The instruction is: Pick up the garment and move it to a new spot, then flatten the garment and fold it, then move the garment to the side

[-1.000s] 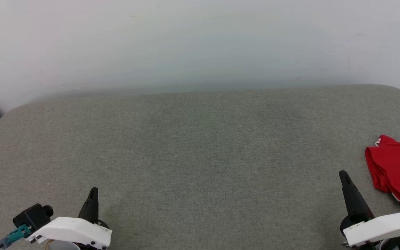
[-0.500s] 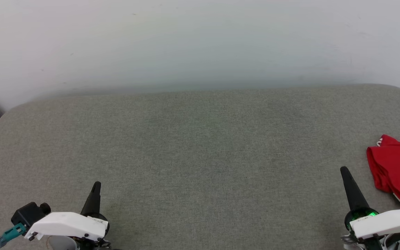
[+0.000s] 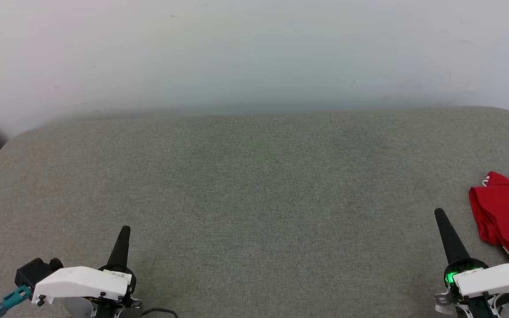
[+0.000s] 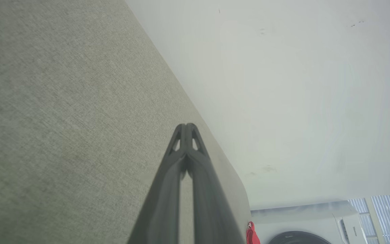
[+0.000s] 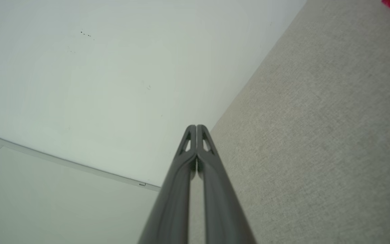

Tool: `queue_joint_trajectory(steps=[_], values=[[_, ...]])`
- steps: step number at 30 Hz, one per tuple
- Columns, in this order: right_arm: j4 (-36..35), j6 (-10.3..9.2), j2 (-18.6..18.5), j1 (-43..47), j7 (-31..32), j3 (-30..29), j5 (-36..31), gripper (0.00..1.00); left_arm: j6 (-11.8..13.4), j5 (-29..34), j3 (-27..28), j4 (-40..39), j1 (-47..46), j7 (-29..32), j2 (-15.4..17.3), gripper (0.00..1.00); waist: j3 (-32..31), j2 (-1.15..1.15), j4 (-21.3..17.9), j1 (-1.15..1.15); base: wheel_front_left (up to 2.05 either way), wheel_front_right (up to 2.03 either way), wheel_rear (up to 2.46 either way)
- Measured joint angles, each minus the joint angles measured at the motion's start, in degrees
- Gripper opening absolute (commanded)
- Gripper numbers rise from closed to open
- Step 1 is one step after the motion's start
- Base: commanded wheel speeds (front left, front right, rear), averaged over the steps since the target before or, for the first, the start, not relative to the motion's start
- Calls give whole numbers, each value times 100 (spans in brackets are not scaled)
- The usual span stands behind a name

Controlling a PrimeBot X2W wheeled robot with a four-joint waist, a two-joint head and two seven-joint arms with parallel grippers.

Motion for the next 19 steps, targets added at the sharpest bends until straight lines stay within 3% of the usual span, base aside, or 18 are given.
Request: queue_joint_trajectory(steps=[19], values=[[232,0,3,-179,75,-60,998,0,-336,-732,361,151,-137,252,-292,0,34,0,38,0,0,0,0]])
